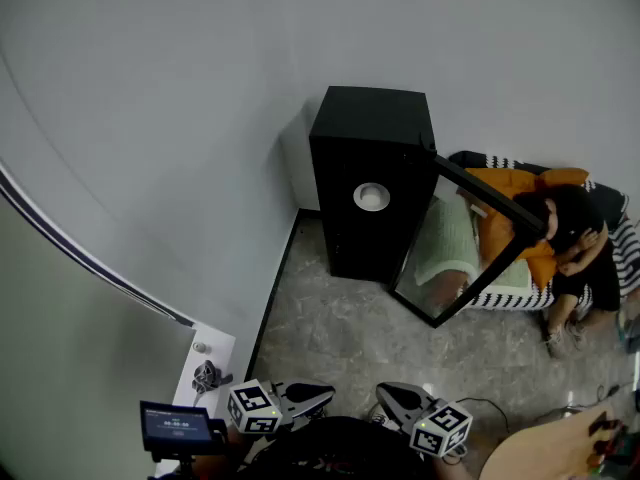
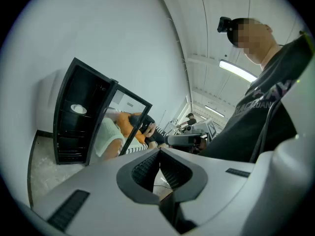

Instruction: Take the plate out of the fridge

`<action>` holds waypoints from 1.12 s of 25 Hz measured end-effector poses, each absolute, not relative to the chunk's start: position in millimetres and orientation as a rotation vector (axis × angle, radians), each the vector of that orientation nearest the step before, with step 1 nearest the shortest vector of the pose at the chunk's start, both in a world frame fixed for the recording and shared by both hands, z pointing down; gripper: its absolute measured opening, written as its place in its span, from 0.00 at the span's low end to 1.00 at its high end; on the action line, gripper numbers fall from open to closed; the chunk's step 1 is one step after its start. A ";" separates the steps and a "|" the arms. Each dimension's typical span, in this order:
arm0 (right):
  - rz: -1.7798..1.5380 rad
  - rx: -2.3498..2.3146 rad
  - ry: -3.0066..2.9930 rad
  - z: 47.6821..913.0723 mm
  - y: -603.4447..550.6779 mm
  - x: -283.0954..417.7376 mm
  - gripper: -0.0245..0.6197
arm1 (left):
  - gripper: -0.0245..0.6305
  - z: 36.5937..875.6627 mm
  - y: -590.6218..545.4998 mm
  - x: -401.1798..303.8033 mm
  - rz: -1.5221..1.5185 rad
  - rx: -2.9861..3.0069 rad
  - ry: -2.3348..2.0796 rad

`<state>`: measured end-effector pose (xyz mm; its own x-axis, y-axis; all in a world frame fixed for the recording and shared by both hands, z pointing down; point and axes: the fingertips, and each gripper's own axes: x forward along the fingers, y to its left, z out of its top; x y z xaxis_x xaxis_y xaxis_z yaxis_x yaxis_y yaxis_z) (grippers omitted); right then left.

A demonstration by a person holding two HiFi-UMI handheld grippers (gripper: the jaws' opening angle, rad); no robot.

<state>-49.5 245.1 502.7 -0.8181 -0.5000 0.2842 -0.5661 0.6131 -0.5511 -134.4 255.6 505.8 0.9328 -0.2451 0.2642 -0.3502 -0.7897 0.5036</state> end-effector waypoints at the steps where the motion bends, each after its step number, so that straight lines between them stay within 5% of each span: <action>1: 0.986 0.905 -2.728 502.9 245.4 -49.7 0.03 | 0.04 505.7 255.9 -134.5 0.249 2.519 -0.424; 28: 1.069 0.871 -2.769 501.9 240.0 -30.2 0.03 | 0.04 508.6 250.7 -119.0 0.256 2.493 -0.443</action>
